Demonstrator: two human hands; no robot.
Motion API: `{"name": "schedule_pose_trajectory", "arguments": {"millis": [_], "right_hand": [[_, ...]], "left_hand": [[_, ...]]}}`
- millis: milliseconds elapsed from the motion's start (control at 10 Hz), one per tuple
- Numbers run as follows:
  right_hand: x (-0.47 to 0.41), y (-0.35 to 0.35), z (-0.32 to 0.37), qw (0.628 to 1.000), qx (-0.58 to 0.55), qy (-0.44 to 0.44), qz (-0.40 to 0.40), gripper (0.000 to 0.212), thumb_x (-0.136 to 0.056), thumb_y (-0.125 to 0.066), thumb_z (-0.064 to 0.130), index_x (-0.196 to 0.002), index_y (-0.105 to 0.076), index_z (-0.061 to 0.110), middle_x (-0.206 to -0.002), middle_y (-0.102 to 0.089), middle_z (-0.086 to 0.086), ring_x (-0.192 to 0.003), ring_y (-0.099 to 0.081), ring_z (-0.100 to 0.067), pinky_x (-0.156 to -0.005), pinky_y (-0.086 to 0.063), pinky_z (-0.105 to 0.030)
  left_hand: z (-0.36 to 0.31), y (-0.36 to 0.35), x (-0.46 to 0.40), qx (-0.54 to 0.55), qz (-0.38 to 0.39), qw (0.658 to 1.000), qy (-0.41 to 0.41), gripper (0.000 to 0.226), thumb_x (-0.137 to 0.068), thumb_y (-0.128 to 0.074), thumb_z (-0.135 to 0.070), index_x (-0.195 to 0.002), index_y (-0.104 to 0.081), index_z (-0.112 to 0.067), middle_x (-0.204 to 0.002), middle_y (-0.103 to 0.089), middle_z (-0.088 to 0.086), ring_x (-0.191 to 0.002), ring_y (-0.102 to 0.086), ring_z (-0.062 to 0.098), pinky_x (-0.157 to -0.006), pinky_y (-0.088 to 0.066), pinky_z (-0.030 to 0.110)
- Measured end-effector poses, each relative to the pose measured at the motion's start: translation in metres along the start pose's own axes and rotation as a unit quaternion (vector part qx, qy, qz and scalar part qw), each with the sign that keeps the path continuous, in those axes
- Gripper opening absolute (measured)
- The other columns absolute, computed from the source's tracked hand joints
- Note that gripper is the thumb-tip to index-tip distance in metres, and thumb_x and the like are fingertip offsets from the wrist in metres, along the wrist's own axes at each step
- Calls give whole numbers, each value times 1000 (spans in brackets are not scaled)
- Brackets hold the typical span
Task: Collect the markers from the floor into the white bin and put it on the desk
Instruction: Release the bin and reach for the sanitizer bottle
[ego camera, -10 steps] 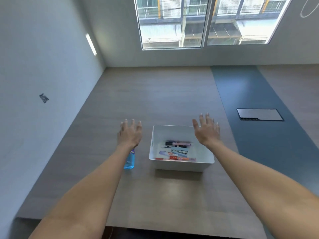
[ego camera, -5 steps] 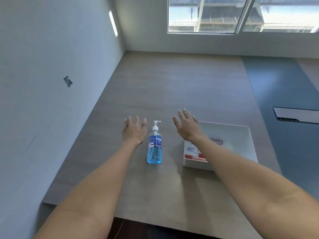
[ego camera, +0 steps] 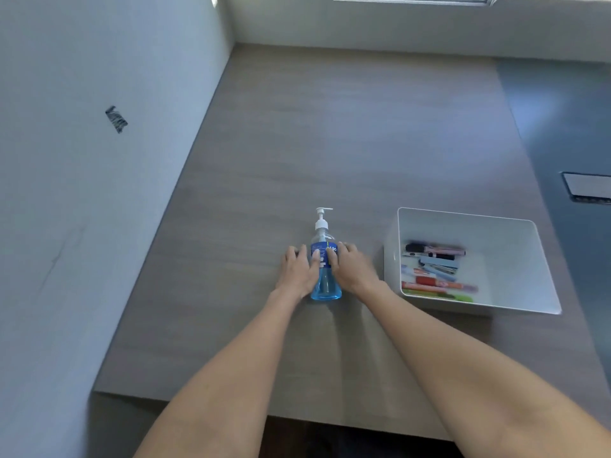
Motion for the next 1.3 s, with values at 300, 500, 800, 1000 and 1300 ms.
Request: {"name": "schedule_pose_trajectory", "arguments": {"millis": [300,500,800,1000,1300], "right_hand": [[2,19,-2,965,-260,-13,-16,28,-103,-48,25,-101,-66,4,-99,-71,-14,-90,-67,-31,-81,-54,-41],[6,61,2,933,-353,18,-69,28,-99,-59,10,-126,-59,6,-113,-68,-5,-101,-69,-21,-83,-56,-15],[29,68,-8,890,-441,8,-116,48,-86,-75,6,-127,-53,10,-124,-63,0,-112,-66,-18,-92,-57,-27],[51,51,-14,863,-491,8,-121,53,-87,-73,2,-130,-45,14,-129,-57,0,-122,-61,-19,-90,-54,-18],[70,49,-8,928,-363,-14,-83,58,-92,-70,18,-143,-43,20,-146,-52,-3,-136,-49,-24,-111,-41,-37]], "left_hand": [[-23,1,-12,106,58,991,-55,34,-102,-40,-29,-116,-56,-3,-107,-45,13,-110,-55,33,-100,-42,35],[-56,26,-19,195,36,972,-126,19,-96,-52,-16,-115,-56,-12,-109,-54,10,-92,-67,22,-88,-57,36],[-60,28,-8,215,16,963,-164,47,-85,-67,-21,-125,-42,-25,-126,-61,9,-117,-62,21,-100,-52,44],[-56,17,13,189,-5,964,-187,46,-86,-65,-26,-123,-37,-30,-133,-52,3,-124,-55,20,-104,-48,46],[-64,23,53,100,-6,980,-175,74,-93,-61,-28,-152,-18,-16,-156,-32,4,-143,-34,19,-111,-33,33]]}}
Point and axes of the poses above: each hand's wrist, its own x-axis away from the middle knuckle, its own y-axis out of the back of the hand, z = x × y, the point moved 7 cm from there along -x, towards the middle knuckle
